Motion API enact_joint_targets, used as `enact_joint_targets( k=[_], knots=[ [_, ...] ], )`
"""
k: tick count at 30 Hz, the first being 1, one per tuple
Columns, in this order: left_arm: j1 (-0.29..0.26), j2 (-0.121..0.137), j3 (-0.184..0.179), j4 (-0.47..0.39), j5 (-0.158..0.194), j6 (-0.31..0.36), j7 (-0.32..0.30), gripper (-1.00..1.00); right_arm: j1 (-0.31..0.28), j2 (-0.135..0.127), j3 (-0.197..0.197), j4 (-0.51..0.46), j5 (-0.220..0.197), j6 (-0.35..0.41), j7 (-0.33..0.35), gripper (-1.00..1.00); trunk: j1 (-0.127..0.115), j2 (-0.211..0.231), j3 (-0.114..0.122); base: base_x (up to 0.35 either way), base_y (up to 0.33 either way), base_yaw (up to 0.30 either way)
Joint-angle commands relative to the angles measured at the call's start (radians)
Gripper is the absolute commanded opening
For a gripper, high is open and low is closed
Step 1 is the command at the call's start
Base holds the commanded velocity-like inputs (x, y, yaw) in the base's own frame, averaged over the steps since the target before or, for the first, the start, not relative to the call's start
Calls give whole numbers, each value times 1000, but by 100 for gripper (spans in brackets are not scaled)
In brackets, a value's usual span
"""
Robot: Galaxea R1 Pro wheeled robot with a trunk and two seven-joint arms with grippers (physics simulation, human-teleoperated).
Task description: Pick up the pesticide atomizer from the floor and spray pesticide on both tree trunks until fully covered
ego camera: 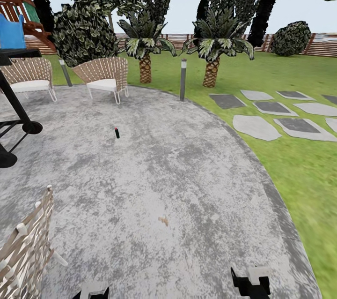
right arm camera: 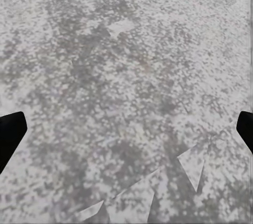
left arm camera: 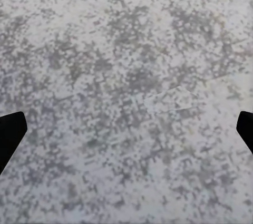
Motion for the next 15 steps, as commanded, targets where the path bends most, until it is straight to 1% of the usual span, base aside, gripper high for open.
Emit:
enact_joint_targets(
  k=[1, 11, 15],
  knots=[
    [-1, 0, 0, 1, 5, -3, 0, 100, 0, -1, -7, 1, 11, -3, -4, 100, 0, 0, -1, 0, 0, 0],
    [-1, -1, 0, 1, 5, -1, 0, 100, 0, -2, -7, 1, 11, -3, -5, 100, 0, 0, -1, 1, 0, 0],
    [-1, 0, 1, 1, 5, -1, 0, 100, 0, 4, -6, 1, 10, -3, -3, 100, 0, 0, -1, 210, 0, 0]
  ],
)
